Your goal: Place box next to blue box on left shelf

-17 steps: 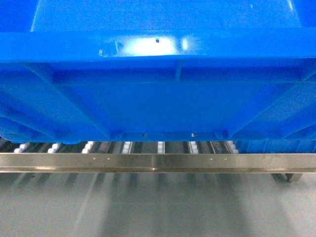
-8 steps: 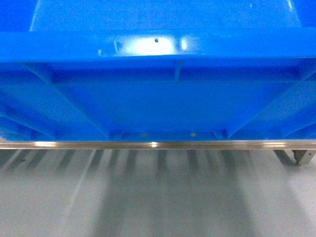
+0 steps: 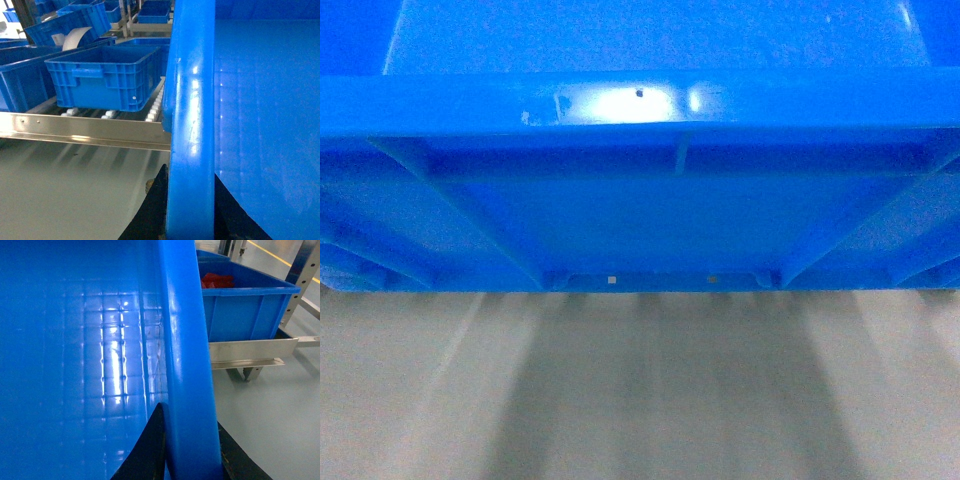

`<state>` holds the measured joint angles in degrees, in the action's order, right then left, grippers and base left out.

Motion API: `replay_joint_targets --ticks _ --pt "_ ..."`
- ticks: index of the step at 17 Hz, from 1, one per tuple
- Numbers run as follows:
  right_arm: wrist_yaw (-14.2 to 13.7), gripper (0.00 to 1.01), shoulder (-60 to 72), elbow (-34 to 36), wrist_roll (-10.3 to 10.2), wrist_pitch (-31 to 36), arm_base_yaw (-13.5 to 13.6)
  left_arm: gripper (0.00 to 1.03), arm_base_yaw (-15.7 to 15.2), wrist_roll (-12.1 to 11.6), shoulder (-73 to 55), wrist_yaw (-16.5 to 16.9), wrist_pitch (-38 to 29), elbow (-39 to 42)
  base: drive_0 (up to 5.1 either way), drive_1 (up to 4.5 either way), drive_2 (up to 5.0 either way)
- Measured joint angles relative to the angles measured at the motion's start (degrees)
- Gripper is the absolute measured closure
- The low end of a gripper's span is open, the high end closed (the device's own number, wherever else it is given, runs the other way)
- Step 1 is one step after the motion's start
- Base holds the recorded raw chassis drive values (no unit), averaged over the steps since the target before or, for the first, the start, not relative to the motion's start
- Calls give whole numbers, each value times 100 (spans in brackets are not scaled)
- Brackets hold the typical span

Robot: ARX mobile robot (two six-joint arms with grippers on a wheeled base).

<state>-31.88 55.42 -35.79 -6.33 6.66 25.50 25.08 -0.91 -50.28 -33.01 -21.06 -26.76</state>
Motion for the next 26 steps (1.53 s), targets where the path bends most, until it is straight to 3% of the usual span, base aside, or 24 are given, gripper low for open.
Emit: replay_joint_targets --ticks 12,26 --pt "-2 88 -2 0 7 50 0 92 0 -2 2 0 -46 0 0 0 0" --pt "-4 88 -7 0 20 59 0 92 0 -13 15 -4 -48 0 6 431 -418"
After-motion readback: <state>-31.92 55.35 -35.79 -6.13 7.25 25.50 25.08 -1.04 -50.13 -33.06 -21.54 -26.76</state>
